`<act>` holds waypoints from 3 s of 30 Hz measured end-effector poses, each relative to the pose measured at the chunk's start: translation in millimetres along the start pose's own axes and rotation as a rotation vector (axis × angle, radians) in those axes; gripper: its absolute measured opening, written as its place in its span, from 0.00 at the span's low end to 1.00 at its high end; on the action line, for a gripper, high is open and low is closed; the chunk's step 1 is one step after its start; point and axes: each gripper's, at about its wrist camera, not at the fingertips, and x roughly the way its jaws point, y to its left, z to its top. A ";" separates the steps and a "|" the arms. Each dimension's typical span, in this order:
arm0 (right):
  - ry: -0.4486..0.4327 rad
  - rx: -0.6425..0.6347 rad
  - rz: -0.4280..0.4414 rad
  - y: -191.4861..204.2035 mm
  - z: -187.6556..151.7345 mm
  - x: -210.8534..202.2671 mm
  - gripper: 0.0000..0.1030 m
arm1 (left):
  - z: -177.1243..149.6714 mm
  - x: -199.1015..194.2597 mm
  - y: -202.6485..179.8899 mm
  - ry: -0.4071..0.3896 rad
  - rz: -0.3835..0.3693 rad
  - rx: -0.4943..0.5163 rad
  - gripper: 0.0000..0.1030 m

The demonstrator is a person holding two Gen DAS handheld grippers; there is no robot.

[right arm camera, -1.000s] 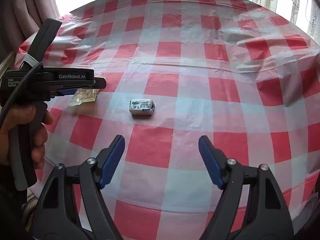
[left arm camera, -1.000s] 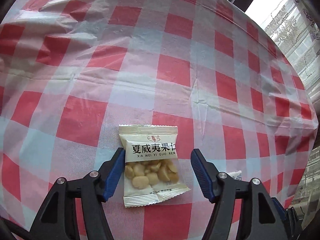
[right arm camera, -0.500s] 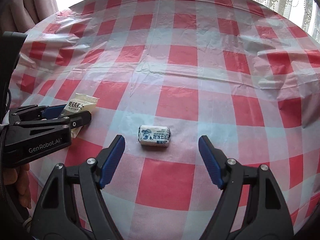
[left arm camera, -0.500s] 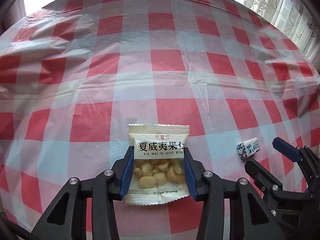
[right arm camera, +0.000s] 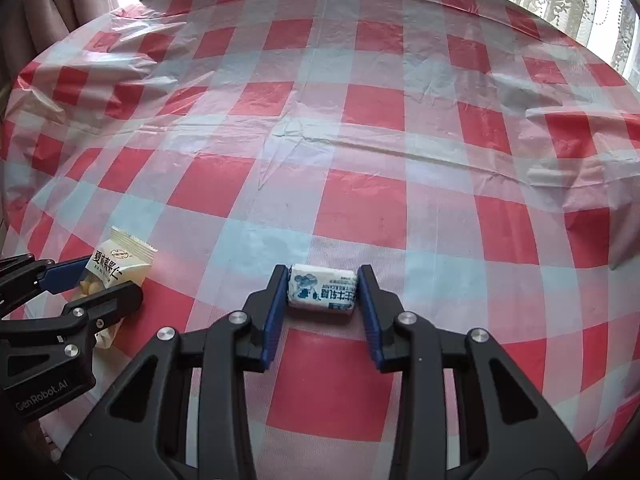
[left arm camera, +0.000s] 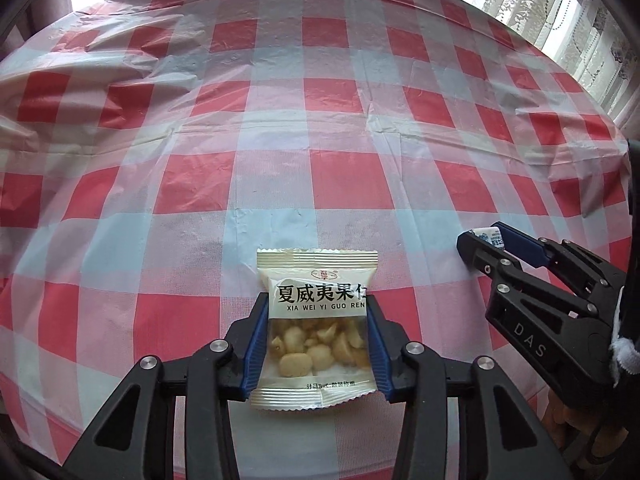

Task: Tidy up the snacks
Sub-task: 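Grasp the cream nut packet with the left gripper while the right gripper grasps the small white candy, then carry both items over the white box and open both grippers to drop them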

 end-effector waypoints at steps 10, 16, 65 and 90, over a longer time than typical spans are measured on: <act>-0.017 0.050 -0.022 -22.9 -34.9 -40.8 0.37 | -21.3 -26.5 -27.8 -0.026 -0.015 0.045 0.44; -0.045 0.089 -0.040 -39.1 -53.8 -72.8 0.37 | -34.8 -43.4 -50.7 -0.040 -0.038 0.084 0.44; -0.037 0.445 -0.356 -223.8 -267.7 -272.1 0.37 | -171.3 -129.2 -315.7 -0.013 -0.332 0.578 0.44; 0.074 0.598 -0.488 -237.2 -343.3 -301.2 0.71 | -227.4 -125.4 -337.3 0.183 -0.451 0.537 0.80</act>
